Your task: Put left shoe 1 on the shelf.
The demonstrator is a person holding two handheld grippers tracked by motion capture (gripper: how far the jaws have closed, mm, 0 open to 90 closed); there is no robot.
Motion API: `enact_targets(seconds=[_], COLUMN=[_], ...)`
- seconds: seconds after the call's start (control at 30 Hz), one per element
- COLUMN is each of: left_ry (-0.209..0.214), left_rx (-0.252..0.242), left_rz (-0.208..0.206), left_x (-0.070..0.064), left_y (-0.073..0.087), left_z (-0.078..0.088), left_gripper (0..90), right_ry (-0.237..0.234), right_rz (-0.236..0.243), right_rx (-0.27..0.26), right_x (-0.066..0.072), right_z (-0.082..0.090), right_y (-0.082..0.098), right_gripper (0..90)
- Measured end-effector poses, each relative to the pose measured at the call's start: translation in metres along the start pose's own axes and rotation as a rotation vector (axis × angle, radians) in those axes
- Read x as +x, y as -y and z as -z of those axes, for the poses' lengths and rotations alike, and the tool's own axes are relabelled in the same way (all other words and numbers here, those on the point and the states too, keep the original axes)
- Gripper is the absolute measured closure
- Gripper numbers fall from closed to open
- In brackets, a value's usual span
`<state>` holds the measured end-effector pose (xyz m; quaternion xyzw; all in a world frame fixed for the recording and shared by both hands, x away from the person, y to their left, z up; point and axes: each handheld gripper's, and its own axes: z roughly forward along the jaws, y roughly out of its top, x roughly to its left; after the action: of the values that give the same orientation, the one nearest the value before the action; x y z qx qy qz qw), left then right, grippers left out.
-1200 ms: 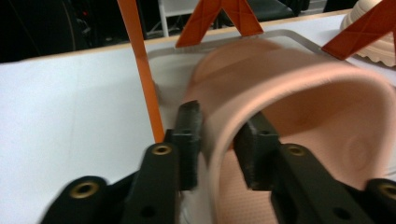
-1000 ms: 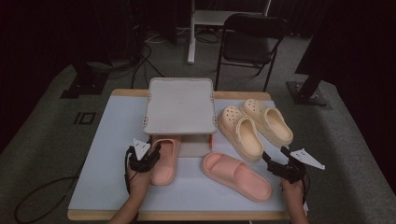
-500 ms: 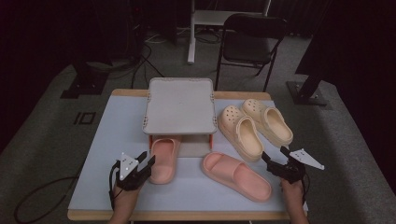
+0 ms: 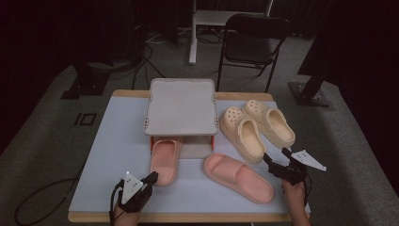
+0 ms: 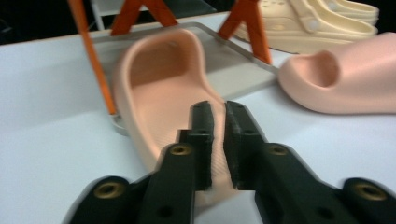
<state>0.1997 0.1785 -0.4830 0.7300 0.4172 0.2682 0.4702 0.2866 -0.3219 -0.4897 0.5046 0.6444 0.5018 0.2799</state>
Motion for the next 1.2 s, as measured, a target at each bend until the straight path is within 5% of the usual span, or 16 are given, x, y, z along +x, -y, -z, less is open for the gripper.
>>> enact_targets(seconds=[0.53,1.2], left_ry=[0.049,0.009], left_rx=[0.118,0.120], left_rz=[0.004,0.005], left_x=[-0.021,-0.004], left_y=[0.031,0.014], left_z=[-0.002,-0.043], left_gripper=[89.9,89.9], right_ry=[0.001,0.001], right_rz=[0.000,-0.007], right_rx=[0.001,-0.001], right_x=[-0.001,-0.002], right_z=[0.000,0.000], right_y=[0.000,0.000], right_gripper=[11.2,11.2])
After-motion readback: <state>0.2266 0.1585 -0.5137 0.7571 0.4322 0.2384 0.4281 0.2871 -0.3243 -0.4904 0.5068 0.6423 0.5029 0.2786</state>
